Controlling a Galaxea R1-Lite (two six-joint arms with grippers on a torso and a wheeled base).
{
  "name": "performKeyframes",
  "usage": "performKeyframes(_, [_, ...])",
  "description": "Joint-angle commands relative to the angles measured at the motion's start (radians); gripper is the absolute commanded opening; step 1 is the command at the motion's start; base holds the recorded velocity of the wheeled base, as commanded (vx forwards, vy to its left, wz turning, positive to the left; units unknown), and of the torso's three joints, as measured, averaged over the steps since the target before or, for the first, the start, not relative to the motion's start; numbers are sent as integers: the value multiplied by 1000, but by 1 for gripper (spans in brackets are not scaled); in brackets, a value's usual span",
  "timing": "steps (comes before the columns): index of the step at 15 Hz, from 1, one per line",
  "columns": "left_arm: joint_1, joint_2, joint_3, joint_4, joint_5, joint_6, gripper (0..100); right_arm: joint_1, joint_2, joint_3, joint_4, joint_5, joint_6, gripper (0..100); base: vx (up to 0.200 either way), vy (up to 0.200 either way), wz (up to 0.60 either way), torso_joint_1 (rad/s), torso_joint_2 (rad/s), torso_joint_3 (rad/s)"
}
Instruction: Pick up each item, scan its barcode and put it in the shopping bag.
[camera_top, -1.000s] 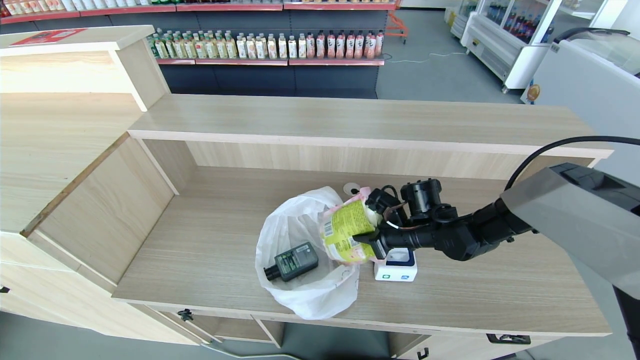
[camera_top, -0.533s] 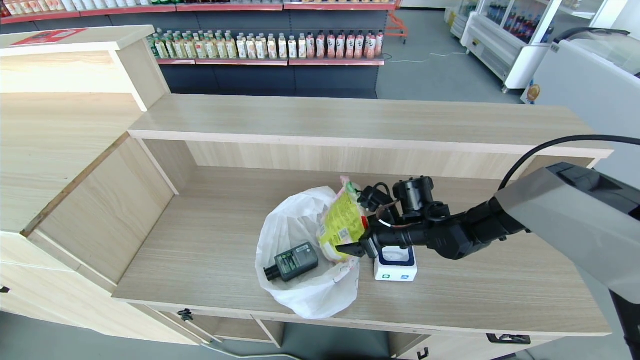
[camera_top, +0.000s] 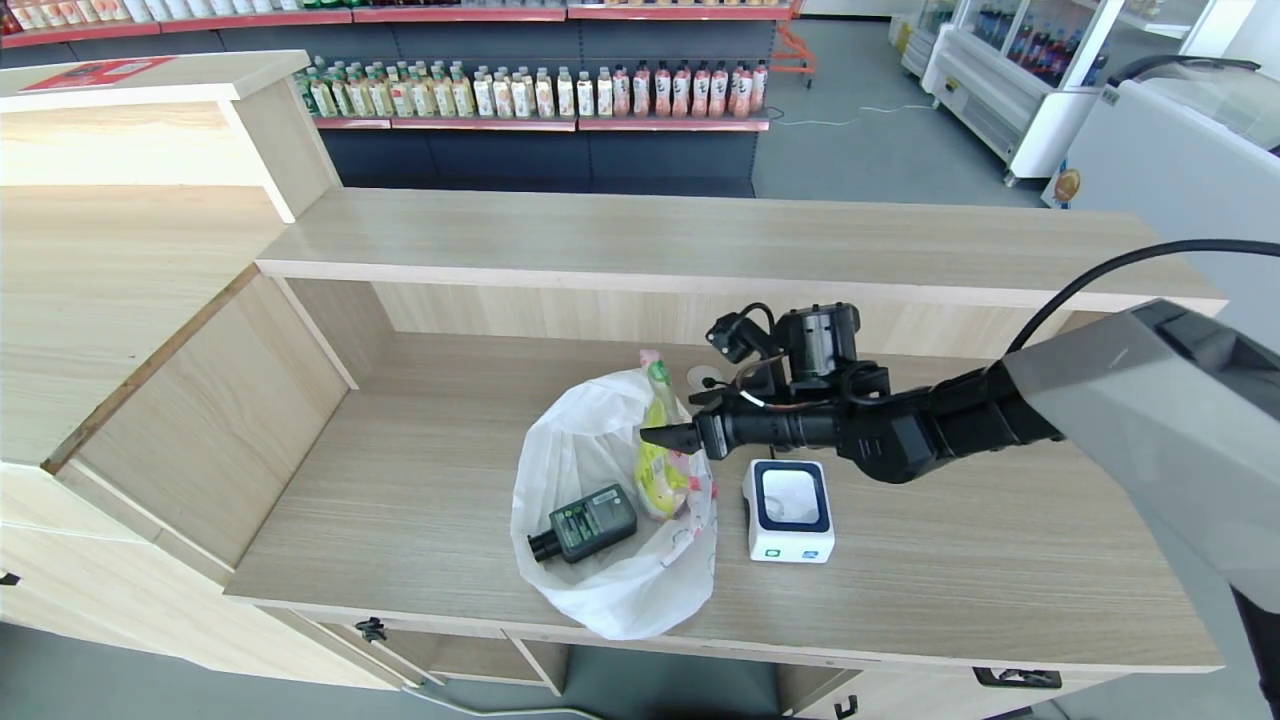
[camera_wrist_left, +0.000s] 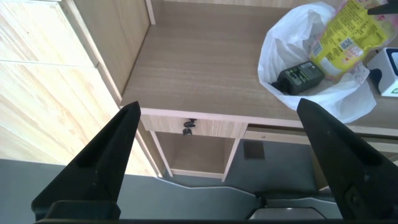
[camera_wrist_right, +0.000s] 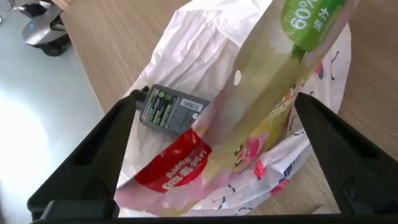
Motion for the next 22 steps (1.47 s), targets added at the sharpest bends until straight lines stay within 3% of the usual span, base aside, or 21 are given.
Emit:
performKeyframes(1, [0, 0, 0, 0, 0, 0, 100, -7, -80, 1, -2, -1, 68, 100, 0, 0, 0, 0, 0, 0])
performKeyframes(4, [0, 0, 0, 0, 0, 0, 100, -70, -244, 125, -2, -4, 177, 100, 0, 0, 0, 0, 0, 0])
performKeyframes(8, [0, 0, 0, 0, 0, 0, 100, -216, -540, 418, 2, -4, 185, 100, 0, 0, 0, 0, 0, 0])
performKeyframes(12, [0, 0, 0, 0, 0, 0, 100, -355, -802, 588, 102, -30, 189, 100, 0, 0, 0, 0, 0, 0])
performKeyframes(15, [0, 0, 0, 0, 0, 0, 100, -446, -977, 688, 206, -199, 186, 100, 0, 0, 0, 0, 0, 0])
performKeyframes(17, [0, 0, 0, 0, 0, 0, 100, -515, -1207, 795, 360, -314, 188, 100, 0, 0, 0, 0, 0, 0])
performKeyframes(19, [0, 0, 0, 0, 0, 0, 100, -547, -1344, 894, 387, -396, 188, 100, 0, 0, 0, 0, 0, 0])
performKeyframes(20, [0, 0, 0, 0, 0, 0, 100, -553, -1546, 1062, 392, -437, 180, 100, 0, 0, 0, 0, 0, 0])
performKeyframes(22, [0, 0, 0, 0, 0, 0, 100, -547, -1758, 1219, 393, -471, 139, 100, 0, 0, 0, 0, 0, 0])
